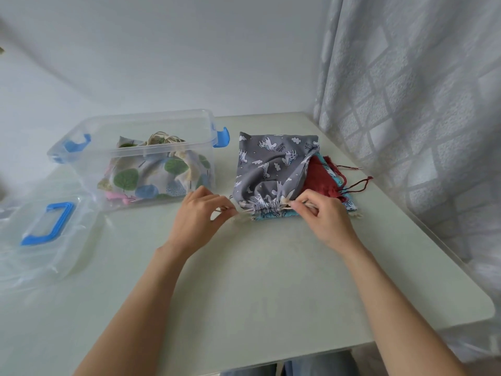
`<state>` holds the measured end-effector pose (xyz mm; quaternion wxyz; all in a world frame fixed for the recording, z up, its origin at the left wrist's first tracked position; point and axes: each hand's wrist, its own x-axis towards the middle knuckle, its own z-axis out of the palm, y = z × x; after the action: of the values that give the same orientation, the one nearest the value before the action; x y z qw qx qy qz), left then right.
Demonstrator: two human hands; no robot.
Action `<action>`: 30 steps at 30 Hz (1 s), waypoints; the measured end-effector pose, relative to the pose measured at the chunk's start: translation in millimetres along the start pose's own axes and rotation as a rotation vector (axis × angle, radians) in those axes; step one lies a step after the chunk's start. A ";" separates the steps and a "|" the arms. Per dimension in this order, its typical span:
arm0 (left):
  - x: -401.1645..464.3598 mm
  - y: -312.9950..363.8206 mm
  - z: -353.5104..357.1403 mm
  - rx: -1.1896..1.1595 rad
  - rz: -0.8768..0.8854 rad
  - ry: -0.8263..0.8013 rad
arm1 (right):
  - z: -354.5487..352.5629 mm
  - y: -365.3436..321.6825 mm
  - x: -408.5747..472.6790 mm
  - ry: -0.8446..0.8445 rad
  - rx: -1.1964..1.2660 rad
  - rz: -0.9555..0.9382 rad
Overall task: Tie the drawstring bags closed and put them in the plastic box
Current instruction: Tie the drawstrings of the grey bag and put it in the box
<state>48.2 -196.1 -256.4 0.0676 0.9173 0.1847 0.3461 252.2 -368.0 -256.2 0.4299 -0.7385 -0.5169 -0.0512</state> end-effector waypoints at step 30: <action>7.9 11.4 -63.8 -1.073 -0.501 0.427 | 70.2 -129.3 62.7 -0.379 0.331 0.117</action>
<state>14.9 -203.8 -200.7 0.5592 0.5951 0.2039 0.5399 150.8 -262.3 -192.2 0.4426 -0.6833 -0.5458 0.1984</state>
